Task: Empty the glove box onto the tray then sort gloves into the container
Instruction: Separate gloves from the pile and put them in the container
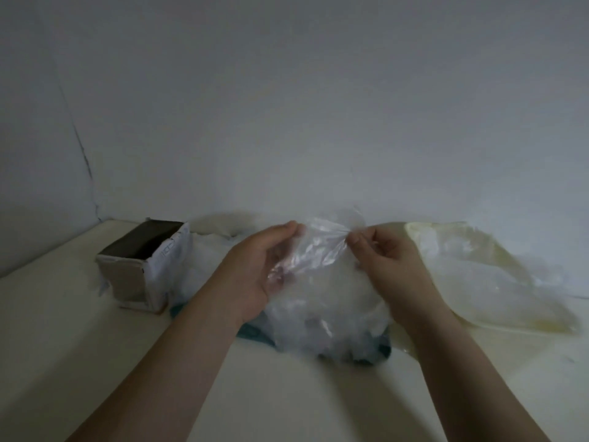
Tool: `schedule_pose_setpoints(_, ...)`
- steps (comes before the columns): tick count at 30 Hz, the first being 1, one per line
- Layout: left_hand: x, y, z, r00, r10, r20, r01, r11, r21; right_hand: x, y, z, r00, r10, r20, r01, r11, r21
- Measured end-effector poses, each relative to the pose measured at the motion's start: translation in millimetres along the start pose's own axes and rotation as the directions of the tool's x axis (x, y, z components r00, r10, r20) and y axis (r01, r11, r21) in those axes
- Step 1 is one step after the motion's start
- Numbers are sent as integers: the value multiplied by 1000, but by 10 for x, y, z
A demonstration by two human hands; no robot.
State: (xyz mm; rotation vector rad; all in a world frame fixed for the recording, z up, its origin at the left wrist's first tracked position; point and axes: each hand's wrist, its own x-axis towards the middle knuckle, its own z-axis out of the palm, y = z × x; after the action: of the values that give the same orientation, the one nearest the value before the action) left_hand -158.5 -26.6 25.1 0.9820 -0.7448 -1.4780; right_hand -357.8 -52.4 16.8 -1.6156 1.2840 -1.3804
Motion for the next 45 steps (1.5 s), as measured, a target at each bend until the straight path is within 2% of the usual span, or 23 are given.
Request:
schedule_pose_setpoints(3,-83,12,34,999,51,-19,-50,998,24,50,-148,-241,990,-35,-138,35,999,-2)
schedule_pose_setpoints(5,-137,2,104,991,133,-24,-127,979,161,85,-295,-495,977,-78,-199,80,997,3)
schedule_pose_setpoints(7,-185,37,218,976,220,10,-212,927,310,138,-411,-735,980,-72,-183,76,997,12)
schedule_pose_setpoints(9,-199,75,372,968,248,19,-240,907,346,191,-430,-984,989,-41,-143,27,995,-95)
schedule_pose_setpoints(12,-175,131,569,973,212,89,-229,927,298,319,-301,-1381,995,-28,-97,-8,936,-352)
schedule_pose_setpoints(19,-365,379,925,932,123,341,-223,936,272,719,63,-1776,993,30,-114,-102,701,-706)
schedule_pose_setpoints(21,-439,438,1096,906,73,418,-197,945,261,790,166,-1742,990,66,-127,-139,649,-748)
schedule_pose_setpoints(25,-389,470,1512,840,24,542,-196,945,262,852,396,-1630,973,142,-184,-229,709,-667)
schedule_pose_setpoints(27,-187,399,1748,855,36,517,-253,900,356,855,420,-1659,970,171,-173,-241,779,-579)
schedule_pose_setpoints(28,-71,337,1858,877,44,479,-269,871,412,805,360,-1703,972,166,-167,-225,861,-456)
schedule_pose_setpoints(30,232,168,2054,926,46,374,-237,843,483,699,207,-1894,972,141,-187,-197,926,-323)
schedule_pose_setpoints(33,589,-120,2180,959,60,276,-213,794,569,643,125,-2231,978,-14,-209,-92,866,-491)
schedule_pose_setpoints(35,722,-290,2210,963,83,257,-228,762,607,525,4,-2338,949,-114,-295,-61,850,-523)
schedule_pose_setpoints(37,805,-435,2232,969,100,224,-223,741,634,433,-140,-2353,933,-176,-315,-19,847,-531)
schedule_pose_setpoints(39,888,-537,2233,972,121,199,-225,711,667,336,-298,-2232,968,-165,-187,30,822,-569)
schedule_pose_setpoints(41,927,-565,2223,977,118,178,-209,699,684,284,-358,-1978,998,-39,53,64,758,-649)
schedule_pose_setpoints(43,964,-514,2185,976,142,167,-219,664,715,273,-277,-1675,947,186,263,62,697,-714)
schedule_pose_setpoints(45,944,-409,2097,962,225,157,-264,605,751,336,-85,-1443,875,355,331,46,619,-784)
